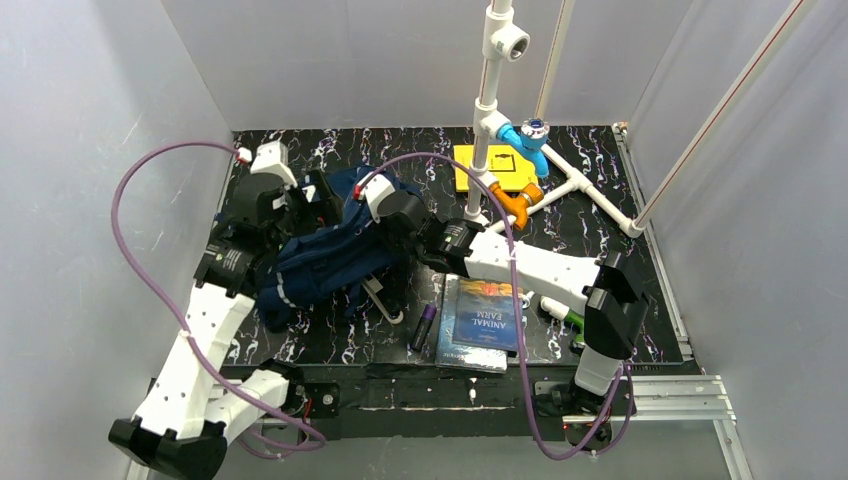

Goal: Pack the student bag
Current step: Pick up the student bag at the center of the board.

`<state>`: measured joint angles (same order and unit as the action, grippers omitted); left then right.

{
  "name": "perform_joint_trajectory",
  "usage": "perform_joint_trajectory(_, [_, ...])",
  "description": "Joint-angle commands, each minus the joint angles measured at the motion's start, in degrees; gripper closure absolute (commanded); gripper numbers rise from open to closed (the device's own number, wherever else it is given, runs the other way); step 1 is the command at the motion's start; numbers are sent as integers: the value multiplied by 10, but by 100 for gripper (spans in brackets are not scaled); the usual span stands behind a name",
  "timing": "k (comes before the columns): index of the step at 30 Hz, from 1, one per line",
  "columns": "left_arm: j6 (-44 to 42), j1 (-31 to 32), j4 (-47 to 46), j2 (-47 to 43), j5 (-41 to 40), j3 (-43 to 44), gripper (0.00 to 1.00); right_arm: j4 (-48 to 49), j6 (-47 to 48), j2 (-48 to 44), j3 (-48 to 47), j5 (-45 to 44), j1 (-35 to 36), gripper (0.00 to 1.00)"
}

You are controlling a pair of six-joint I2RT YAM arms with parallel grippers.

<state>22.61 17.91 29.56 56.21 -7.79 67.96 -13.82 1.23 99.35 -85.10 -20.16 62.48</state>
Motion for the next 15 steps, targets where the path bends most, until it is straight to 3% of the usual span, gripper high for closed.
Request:
perform_joint_trajectory(1, [124,-1,104,-71,-32,-10,4,28,-47,-34,-50,-159,-3,99])
perform_joint_trajectory(5, [161,0,79,-115,36,-69,14,6,-79,-18,-82,-194,-2,99])
perform_joint_trajectory(9, [175,0,-12,-101,153,-117,2,16,-91,-14,-91,-156,2,99])
perform_joint_trajectory(15, [219,-25,-14,20,149,-71,2,80,-97,-36,-49,-48,13,99])
